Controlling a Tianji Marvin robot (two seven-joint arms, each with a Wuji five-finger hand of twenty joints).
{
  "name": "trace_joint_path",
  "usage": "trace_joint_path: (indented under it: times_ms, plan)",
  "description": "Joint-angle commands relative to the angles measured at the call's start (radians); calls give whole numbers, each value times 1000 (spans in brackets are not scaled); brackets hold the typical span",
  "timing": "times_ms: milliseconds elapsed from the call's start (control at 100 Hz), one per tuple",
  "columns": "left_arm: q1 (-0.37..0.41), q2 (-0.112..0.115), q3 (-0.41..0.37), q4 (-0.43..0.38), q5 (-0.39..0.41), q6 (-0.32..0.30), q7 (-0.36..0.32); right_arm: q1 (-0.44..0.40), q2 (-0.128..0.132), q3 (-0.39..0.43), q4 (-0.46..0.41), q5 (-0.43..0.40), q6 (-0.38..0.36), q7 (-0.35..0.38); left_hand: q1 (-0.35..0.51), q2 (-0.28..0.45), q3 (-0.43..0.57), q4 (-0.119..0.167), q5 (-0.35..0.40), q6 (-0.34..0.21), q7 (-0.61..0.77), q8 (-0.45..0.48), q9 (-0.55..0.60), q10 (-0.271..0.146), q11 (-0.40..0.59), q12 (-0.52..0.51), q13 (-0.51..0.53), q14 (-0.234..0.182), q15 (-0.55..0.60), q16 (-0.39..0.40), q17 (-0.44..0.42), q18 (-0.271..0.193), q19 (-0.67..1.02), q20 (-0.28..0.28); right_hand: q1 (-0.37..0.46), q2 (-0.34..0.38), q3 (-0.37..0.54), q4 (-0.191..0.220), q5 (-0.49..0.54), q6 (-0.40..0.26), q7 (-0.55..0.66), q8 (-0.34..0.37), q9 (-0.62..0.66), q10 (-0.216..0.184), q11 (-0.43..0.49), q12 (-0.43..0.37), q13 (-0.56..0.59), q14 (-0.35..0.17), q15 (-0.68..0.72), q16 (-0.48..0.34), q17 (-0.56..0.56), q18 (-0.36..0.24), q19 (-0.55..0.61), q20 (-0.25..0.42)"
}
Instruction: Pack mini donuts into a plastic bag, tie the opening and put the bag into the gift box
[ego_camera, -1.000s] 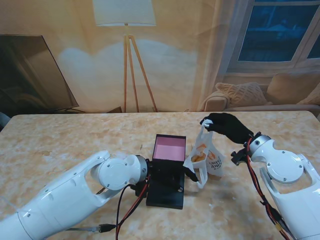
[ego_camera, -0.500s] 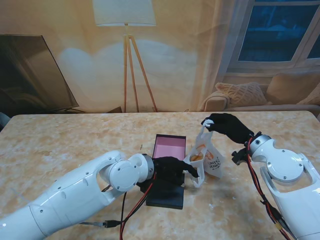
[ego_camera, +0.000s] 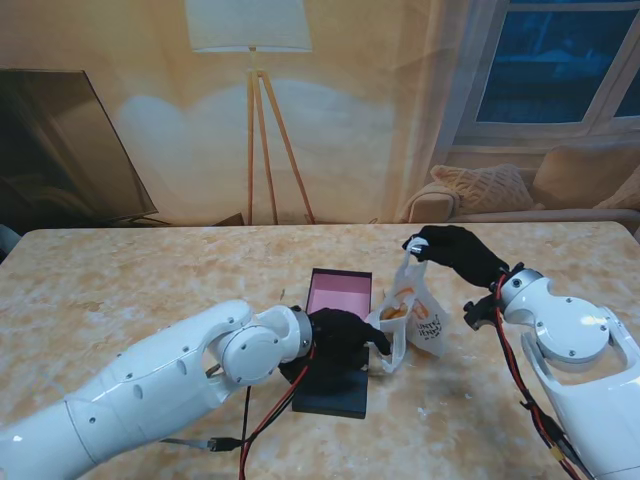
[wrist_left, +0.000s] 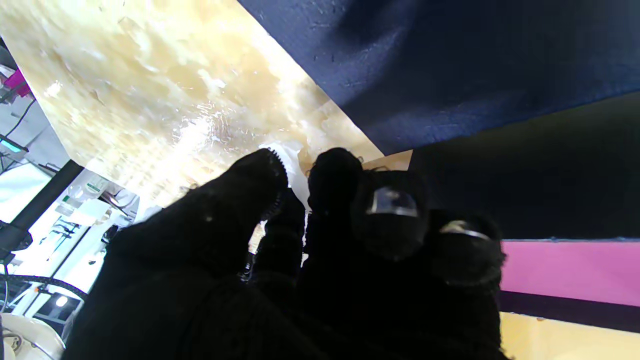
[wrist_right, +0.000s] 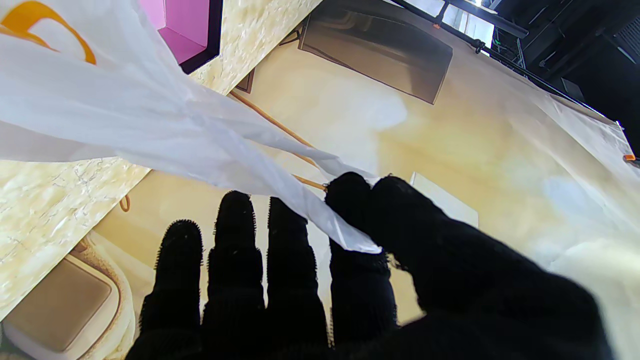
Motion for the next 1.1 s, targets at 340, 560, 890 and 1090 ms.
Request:
trace_joint_path:
  times_ms: [340,560,890,1090]
  plan:
    - [88,3,-94,-39,-41,37,-2,-19,-10,13,-27,21,22,12,-45,25,6,12,7,-35,9,27,20,-3,6,-32,51,-46,29,-49,58,-51,108,-75,83,52,110,61,0,-77,34,-18,2,4,-3,-3,1,-6,-11,9,-9,-7,1,10]
    - [171,8,-171,-80,-138,129,-27,-27,-14,19,-42,39,35,2,-33,88,-95,22,-1,-12,-33,13,-81,180,-451,-413,-24,113,-214,-126,1,33,2,-151,84,53,109,61,-2,-73,36,-17,0,3,-1,-2,3,-8,-8,11,-7,-7,4,11]
    - [250,-4,-249,-99,-331,250,-37,-47,-14,35,-65,60,36,9,-10,122,-164,31,-25,-28,-91,6,-387,286,-718,-643,-371,256,-635,-199,-372,180,-426,-35,85,54,108,60,-5,-72,38,-19,2,5,2,-1,5,-6,-6,12,-6,-5,3,11]
    - [282,-13,-285,-94,-387,253,-22,-58,-14,44,-77,80,32,11,5,137,-193,33,-48,-100,-85,20,-456,280,-739,-641,-482,261,-737,-232,-471,179,-535,-18,85,56,105,60,-6,-74,40,-18,4,6,4,0,9,-6,-2,14,-2,-4,6,12]
